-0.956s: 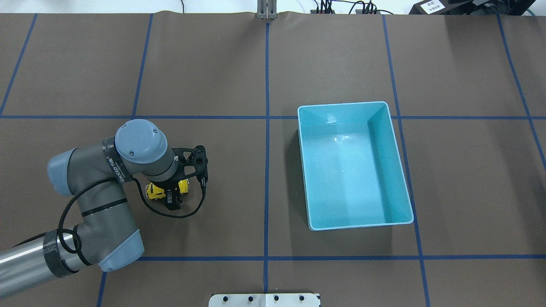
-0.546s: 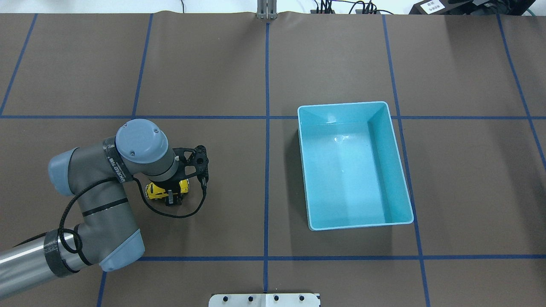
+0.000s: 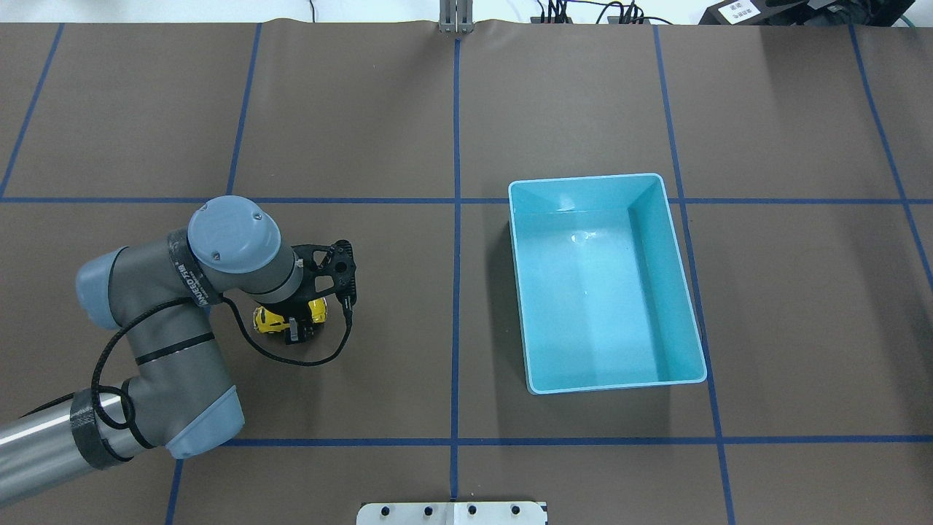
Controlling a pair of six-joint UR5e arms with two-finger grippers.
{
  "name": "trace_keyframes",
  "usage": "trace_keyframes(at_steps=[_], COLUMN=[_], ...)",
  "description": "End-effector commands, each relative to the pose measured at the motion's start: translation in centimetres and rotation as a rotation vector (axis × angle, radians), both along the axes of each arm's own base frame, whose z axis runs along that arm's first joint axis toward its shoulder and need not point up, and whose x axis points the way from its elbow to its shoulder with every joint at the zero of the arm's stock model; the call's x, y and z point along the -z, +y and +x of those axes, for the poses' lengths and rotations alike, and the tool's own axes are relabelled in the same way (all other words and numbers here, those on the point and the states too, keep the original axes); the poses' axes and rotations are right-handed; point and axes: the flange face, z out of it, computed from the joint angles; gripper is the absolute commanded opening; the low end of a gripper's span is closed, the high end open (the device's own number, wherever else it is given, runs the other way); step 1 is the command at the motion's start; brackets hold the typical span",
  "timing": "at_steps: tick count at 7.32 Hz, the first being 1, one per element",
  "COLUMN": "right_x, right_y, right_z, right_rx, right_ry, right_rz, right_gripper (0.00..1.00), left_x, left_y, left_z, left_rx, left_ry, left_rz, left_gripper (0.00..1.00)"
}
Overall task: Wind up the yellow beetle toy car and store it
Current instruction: 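Press the left gripper on the car and pull it back toward the robot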
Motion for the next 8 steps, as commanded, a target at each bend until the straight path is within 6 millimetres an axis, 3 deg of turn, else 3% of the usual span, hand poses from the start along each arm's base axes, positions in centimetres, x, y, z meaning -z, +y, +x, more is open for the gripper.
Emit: trace_keyframes(at_steps=[1,3,5,8], right_x=[-0.1,-0.1,0.0,0.0], right_y=[0.0,0.0,0.0,0.0], right_z=[0.0,0.0,0.0,0.0], right_rx=[-0.001,0.0,-0.001,-0.001], right_ry=[0.0,0.0,-0.001,-0.001], right_rz=[-0.002,-0.001,-0.002,-0.002], right_gripper=[1.0,1.0,1.0,1.0], left_x=[0.7,1.0,-0.8,-1.6], left_y=[-0.3,-0.4,0.1,0.6], left_z=[-0.5,-0.7,-1.3,-1.5], left_rx=[0.003,0.006,0.003,-0.021], left_ry=[0.065,0.106,0.142,0.156], left_rz=[0.031,0.053,0.073,0.054], left_gripper=[0.38,0.38,0.38,0.38])
